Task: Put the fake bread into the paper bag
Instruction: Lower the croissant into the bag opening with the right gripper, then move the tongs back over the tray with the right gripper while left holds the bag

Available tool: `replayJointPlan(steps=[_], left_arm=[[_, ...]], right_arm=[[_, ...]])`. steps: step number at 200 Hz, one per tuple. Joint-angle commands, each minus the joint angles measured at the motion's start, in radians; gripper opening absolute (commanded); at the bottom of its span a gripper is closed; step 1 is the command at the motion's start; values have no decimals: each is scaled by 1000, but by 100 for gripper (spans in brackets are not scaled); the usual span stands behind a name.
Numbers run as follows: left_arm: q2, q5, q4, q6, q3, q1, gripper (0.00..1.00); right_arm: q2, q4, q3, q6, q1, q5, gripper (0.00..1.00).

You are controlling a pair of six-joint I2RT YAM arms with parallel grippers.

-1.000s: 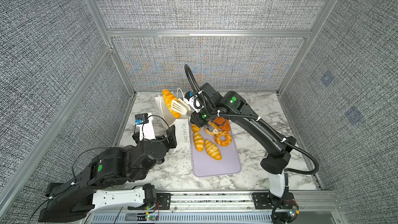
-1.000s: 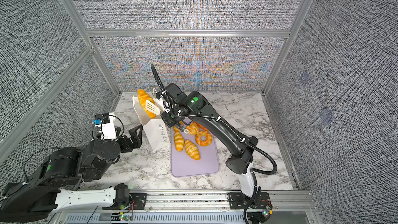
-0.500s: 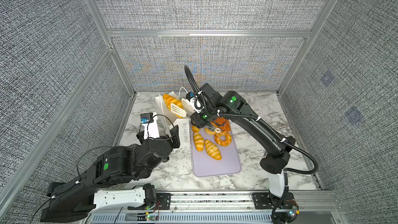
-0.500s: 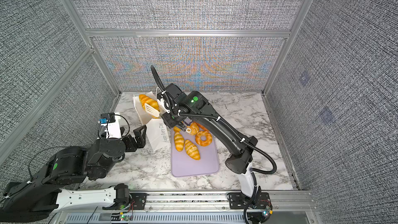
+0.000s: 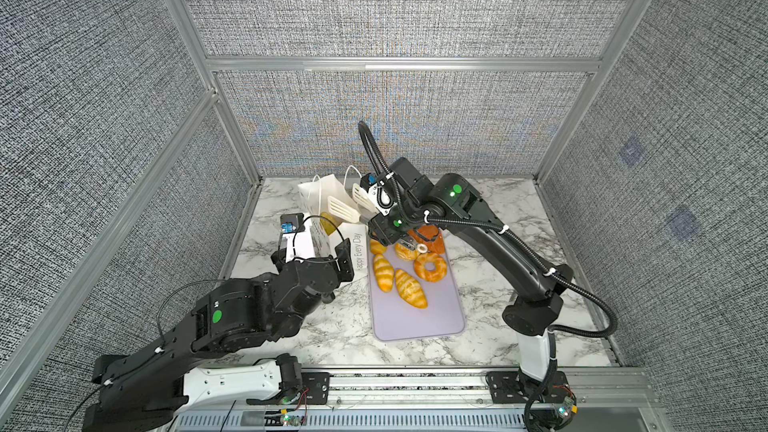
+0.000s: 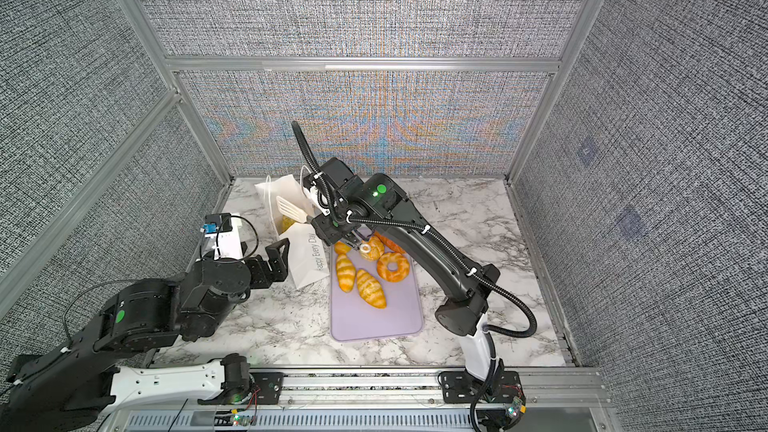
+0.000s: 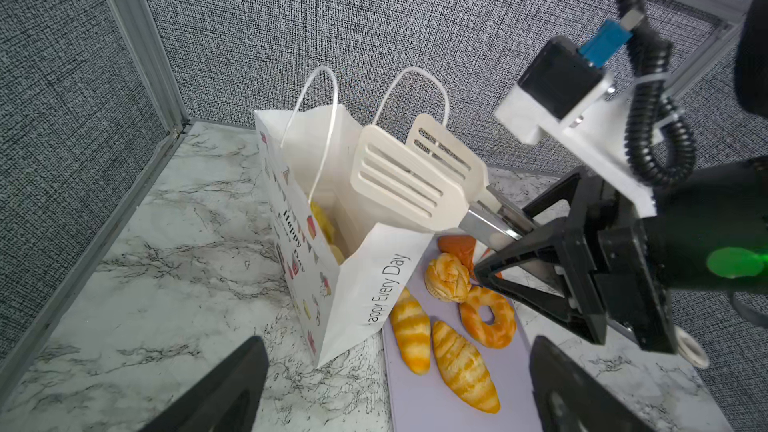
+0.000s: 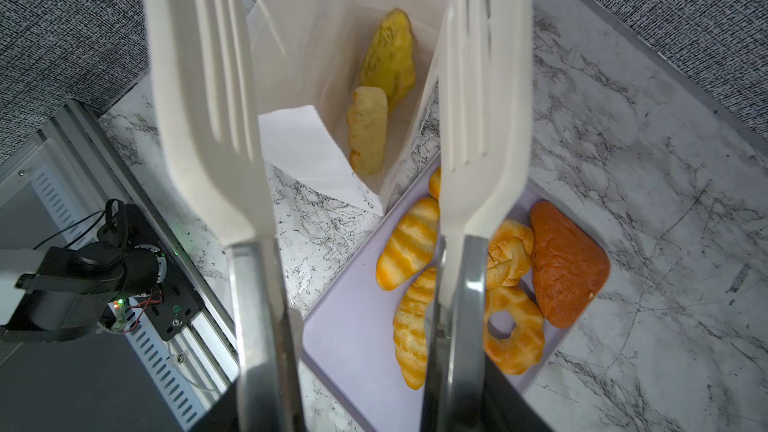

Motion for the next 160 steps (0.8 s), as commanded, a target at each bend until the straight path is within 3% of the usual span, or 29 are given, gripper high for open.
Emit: replayJointPlan(steps=[1,70,160], left_arm=[[15,30,39,45,-8,9,99],[118,136,119,166,11,48,99],[124,428,385,287,-142,277,99]], right_arm=[[-35,-2,2,-1,4,8,58],[-258,7,-250,1,-1,100,58],[-585,44,-814,65,-76,110,58]])
